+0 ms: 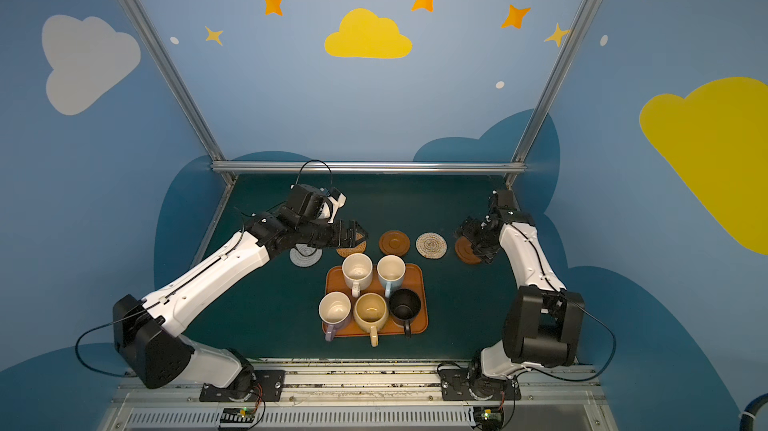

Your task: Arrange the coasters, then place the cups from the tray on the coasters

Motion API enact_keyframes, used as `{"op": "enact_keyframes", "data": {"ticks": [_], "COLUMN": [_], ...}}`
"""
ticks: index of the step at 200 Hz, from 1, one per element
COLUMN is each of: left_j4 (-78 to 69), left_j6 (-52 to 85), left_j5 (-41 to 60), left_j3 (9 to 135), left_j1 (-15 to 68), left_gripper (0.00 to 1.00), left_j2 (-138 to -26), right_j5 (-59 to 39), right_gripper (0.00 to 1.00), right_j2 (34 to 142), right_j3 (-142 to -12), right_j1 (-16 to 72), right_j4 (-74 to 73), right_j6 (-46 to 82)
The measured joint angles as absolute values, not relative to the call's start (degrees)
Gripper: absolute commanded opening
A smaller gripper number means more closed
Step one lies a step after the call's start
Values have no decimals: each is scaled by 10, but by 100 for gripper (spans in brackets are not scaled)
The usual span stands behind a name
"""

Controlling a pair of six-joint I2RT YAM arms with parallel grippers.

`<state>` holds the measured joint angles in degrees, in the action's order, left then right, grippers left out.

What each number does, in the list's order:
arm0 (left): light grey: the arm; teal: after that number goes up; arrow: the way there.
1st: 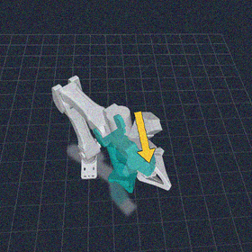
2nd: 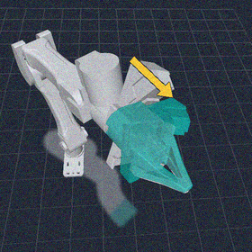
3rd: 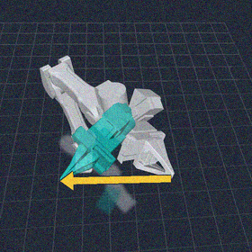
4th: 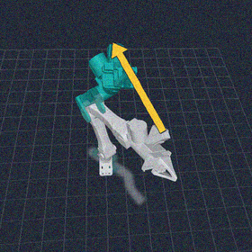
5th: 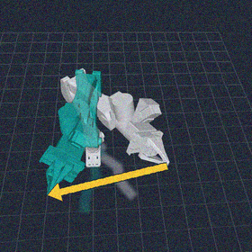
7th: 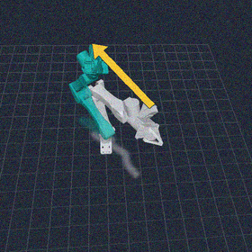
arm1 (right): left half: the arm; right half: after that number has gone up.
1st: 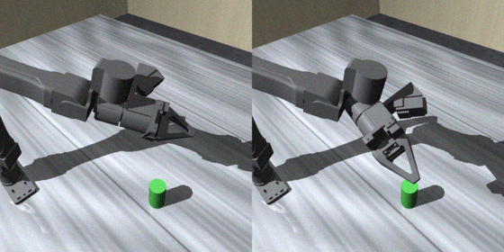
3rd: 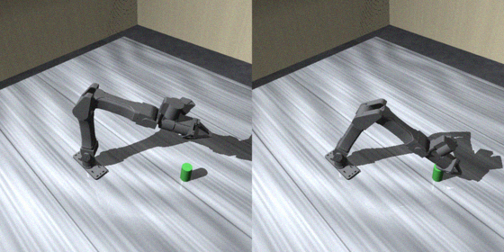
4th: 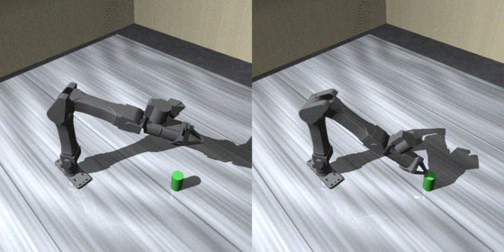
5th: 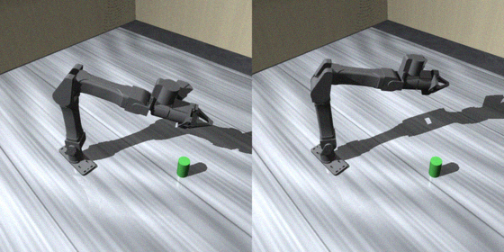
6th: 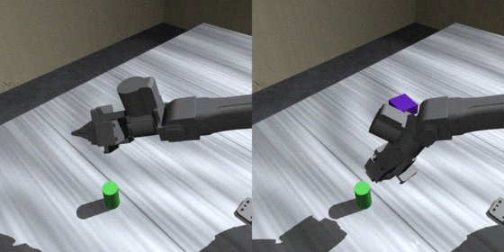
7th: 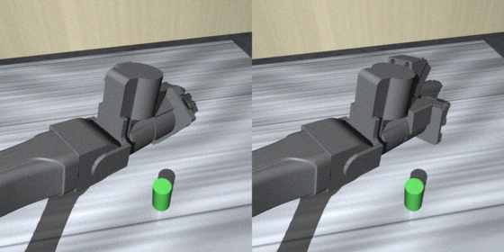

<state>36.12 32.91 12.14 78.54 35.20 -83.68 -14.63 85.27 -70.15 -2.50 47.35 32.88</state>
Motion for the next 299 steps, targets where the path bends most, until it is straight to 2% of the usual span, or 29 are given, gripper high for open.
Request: {"op": "enact_keyframes", "data": {"ticks": [50, 92, 131, 176, 299], "left_j4": [419, 438, 442, 453, 496], "left_j6": [354, 392, 427, 450, 454], "left_j5": [45, 1, -24, -38, -27], "left_j3": [772, 759, 734, 734, 771], "left_j1": [417, 460, 485, 489, 482], "left_gripper": [70, 67, 56, 54, 40], "left_j2": [-837, -863, -900, -931, -1022], "right_j5": [-226, -265, -279, -287, -296], "right_gripper": [89, 89, 89, 89, 88], "right_j2": [822, 811, 795, 762, 697], "right_j3": [-732, -740, -721, -679, -617], "right_j1": [48, 142, 173, 185, 189], "right_j4": [529, 553, 552, 539, 482], "right_j6": [249, 218, 224, 245, 298]}}
